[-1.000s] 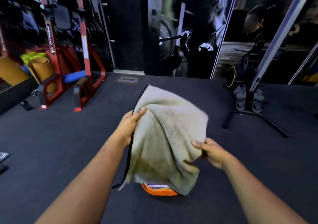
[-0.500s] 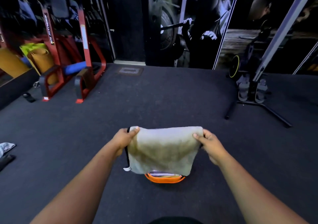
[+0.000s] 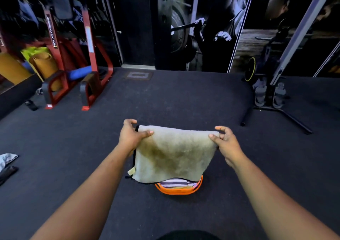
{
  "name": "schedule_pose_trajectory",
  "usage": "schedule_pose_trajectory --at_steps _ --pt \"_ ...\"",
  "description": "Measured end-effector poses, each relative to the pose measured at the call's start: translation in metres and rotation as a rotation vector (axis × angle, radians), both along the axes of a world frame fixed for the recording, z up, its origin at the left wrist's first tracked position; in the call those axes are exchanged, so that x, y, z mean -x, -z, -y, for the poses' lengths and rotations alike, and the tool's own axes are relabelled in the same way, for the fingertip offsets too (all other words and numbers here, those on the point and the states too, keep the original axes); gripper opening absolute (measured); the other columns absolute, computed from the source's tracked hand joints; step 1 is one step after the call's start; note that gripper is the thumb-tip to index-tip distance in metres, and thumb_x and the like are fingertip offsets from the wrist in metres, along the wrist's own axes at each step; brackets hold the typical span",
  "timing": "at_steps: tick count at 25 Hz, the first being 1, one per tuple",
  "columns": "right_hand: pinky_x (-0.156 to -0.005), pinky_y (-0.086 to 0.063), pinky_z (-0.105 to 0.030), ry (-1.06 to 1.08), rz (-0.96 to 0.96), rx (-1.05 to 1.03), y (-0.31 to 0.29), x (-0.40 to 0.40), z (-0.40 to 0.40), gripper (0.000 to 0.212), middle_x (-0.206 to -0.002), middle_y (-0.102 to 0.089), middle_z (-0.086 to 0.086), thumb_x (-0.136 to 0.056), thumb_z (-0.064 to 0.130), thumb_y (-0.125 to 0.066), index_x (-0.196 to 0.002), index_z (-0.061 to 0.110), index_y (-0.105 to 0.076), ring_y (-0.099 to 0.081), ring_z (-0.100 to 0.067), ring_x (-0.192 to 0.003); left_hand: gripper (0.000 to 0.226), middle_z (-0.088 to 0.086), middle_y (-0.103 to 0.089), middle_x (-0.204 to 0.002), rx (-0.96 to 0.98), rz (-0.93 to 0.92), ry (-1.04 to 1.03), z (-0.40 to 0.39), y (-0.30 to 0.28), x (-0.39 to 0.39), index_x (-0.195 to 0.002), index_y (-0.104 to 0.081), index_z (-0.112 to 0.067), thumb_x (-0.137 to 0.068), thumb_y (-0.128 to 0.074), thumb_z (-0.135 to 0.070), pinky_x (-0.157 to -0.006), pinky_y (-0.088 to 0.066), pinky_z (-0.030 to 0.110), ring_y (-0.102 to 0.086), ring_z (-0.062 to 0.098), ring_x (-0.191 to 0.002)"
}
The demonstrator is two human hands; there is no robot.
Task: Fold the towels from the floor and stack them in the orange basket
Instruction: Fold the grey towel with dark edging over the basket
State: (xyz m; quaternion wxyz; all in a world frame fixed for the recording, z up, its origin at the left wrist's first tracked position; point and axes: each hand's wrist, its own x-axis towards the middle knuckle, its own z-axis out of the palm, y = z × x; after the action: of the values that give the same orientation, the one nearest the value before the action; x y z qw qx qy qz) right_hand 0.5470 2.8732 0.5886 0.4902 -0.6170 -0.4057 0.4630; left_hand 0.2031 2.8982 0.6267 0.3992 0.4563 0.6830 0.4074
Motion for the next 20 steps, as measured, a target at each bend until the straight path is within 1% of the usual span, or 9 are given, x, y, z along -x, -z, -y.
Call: schedule_pose_trajectory --at_steps 2,4,7,9,12,13,15,17,20 --pt "-0.079 -0.056 -0.028 -0.077 -0.027 -0.032 -0.004 -0.006 -0.005 0.052 -0.111 -0.071 -0.012 -0.088 -0.001 -0.074 -0.134 0.012 -0.055 -0.068 -0.016 -0.094 0.088 0.018 -0.065 -0.114 -0.042 0.208 0.082 -0.004 0.004 -0.001 -0.136 -0.043 -0.023 -0.067 -0.095 -0.008 -0.083 -0.061 0.042 -0.071 0.029 -0.096" --pt "-0.086 -0.056 -0.031 -0.179 0.071 -0.077 -0.011 -0.016 -0.010 0.064 -0.120 -0.067 -0.010 -0.082 -0.008 -0.074 -0.136 0.019 -0.054 -0.066 -0.017 -0.101 0.096 0.019 -0.065 -0.123 -0.078 0.191 0.211 -0.007 0.009 0.005 -0.142 -0.044 -0.031 -0.064 -0.095 -0.006 -0.091 -0.059 0.047 -0.070 0.033 -0.107" --pt "-0.079 -0.051 -0.029 -0.244 0.531 -0.135 -0.024 -0.025 -0.021 0.072 -0.126 -0.063 -0.003 -0.076 -0.001 -0.072 -0.139 0.030 -0.053 -0.062 -0.016 -0.100 0.083 -0.005 -0.065 -0.127 -0.160 -0.334 0.322 -0.011 -0.002 0.008 -0.137 -0.057 -0.033 -0.064 -0.095 -0.022 -0.098 -0.051 0.034 -0.062 0.017 -0.117" --pt "-0.081 -0.051 -0.029 -0.189 0.731 -0.202 -0.038 -0.021 -0.025 0.065 -0.125 -0.064 0.000 -0.076 -0.002 -0.069 -0.134 0.027 -0.059 -0.062 -0.017 -0.102 0.048 -0.011 -0.069 -0.107 -0.253 -0.696 0.299 -0.008 -0.016 0.002 -0.113 -0.071 -0.032 -0.069 -0.091 -0.033 -0.080 -0.050 0.031 -0.064 0.015 -0.105" --pt "-0.086 -0.054 -0.038 -0.073 0.880 -0.316 -0.054 -0.021 -0.025 0.044 -0.110 -0.066 0.006 -0.076 0.009 -0.072 -0.116 0.027 -0.070 -0.061 -0.017 -0.101 0.029 -0.011 -0.054 -0.095 -0.334 -0.785 0.273 -0.009 -0.028 0.003 -0.091 -0.073 -0.032 -0.071 -0.089 -0.044 -0.076 -0.044 0.033 -0.052 0.014 -0.101" --pt "-0.082 -0.054 -0.039 -0.040 0.876 -0.337 -0.056 -0.024 -0.026 0.035 -0.103 -0.063 0.006 -0.077 0.012 -0.073 -0.109 0.026 -0.072 -0.060 -0.017 -0.096 0.029 -0.010 -0.054 -0.102 -0.334 -0.683 0.288 -0.011 -0.028 0.007 -0.092 -0.073 -0.029 -0.071 -0.090 -0.041 -0.082 -0.045 0.034 -0.050 0.014 -0.105" --pt "-0.081 -0.052 -0.038 0.008 0.732 -0.338 -0.056 -0.028 -0.028 0.022 -0.100 -0.058 0.004 -0.081 0.014 -0.074 -0.099 0.025 -0.069 -0.059 -0.017 -0.093 0.031 -0.003 -0.065 -0.112 -0.277 -0.205 0.316 -0.010 -0.033 0.010 -0.097 -0.074 -0.016 -0.074 -0.090 -0.028 -0.091 -0.049 0.034 -0.060 0.018 -0.110" --pt "-0.082 -0.052 -0.034 0.017 0.390 -0.305 -0.059 -0.023 -0.024 0.015 -0.101 -0.062 0.005 -0.090 0.015 -0.069 -0.097 0.027 -0.063 -0.062 -0.017 -0.096 0.035 0.004 -0.074 -0.106 -0.222 0.243 0.303 -0.002 -0.040 0.003 -0.106 -0.070 -0.007 -0.079 -0.084 -0.024 -0.087 -0.054 0.039 -0.070 0.024 -0.103" --pt "-0.079 -0.056 -0.030 0.068 -0.212 -0.366 -0.075 -0.001 -0.017 0.013 -0.096 -0.069 0.009 -0.100 0.013 -0.059 -0.102 0.026 -0.060 -0.067 -0.012 -0.093 0.025 0.006 -0.076 -0.105 -0.265 0.522 0.177 0.006 -0.057 -0.017 -0.113 -0.069 -0.011 -0.093 -0.071 -0.026 -0.082 -0.058 0.040 -0.072 0.027 -0.101"
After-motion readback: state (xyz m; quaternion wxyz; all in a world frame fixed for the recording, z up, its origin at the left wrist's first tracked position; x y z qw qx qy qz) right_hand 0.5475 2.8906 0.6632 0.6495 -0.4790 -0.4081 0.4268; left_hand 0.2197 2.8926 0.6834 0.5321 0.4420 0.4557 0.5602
